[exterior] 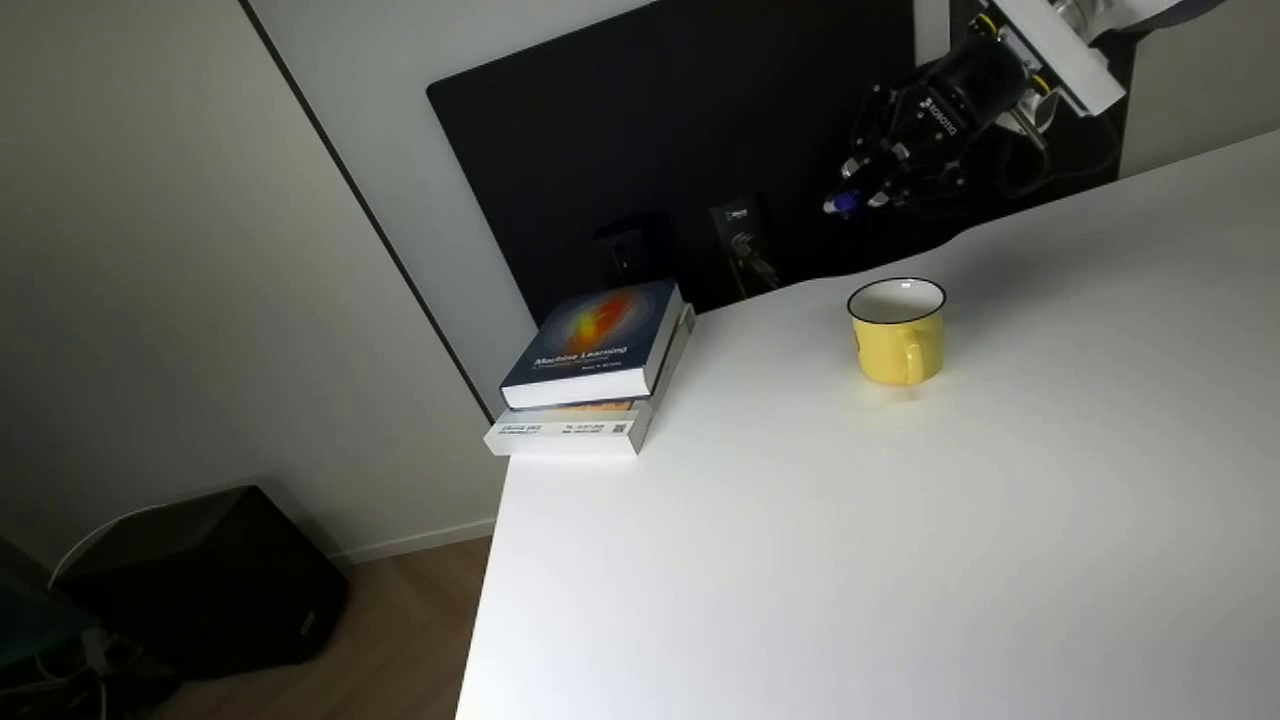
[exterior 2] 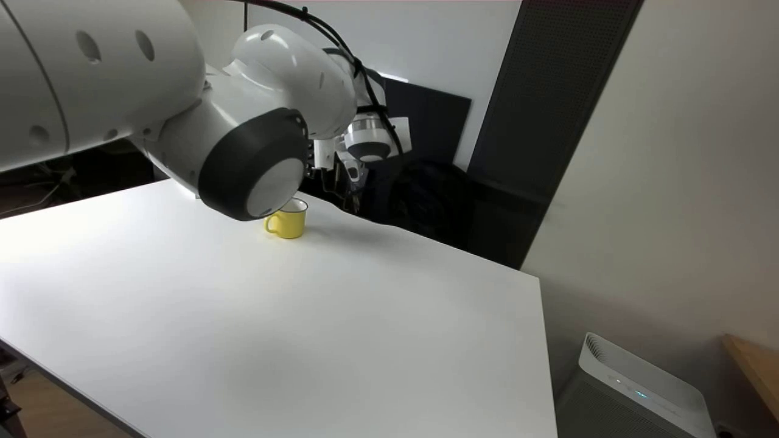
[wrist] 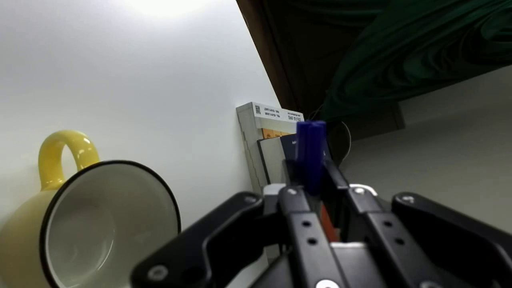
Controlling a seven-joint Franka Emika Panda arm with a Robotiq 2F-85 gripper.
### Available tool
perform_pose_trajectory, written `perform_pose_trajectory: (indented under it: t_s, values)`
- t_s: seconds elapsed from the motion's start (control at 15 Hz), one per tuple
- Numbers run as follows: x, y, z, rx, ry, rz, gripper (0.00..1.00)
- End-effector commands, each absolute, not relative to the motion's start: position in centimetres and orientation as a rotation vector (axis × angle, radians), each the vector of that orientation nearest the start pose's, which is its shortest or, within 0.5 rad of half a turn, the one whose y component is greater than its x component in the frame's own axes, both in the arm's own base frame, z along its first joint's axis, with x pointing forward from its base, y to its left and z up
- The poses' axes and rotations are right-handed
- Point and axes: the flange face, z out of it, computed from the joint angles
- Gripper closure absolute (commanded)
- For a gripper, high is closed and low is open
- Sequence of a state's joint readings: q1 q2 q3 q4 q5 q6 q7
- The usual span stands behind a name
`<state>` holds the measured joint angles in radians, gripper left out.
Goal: Take the marker out of the mug, put it on the table, then put it back in the mug
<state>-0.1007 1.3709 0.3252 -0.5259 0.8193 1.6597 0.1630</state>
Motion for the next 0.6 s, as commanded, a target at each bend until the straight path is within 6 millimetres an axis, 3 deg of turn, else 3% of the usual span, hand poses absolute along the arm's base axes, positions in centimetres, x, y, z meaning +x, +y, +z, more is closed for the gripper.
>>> perform_pose_trajectory:
  t_s: [0.0, 0.53]
  values:
    - [79.5, 8.8, 20.6, -1.891, 0.428, 0.373, 0.95]
    - [79.6, 9.7, 19.4, -1.847, 0.445, 0.347, 0.95]
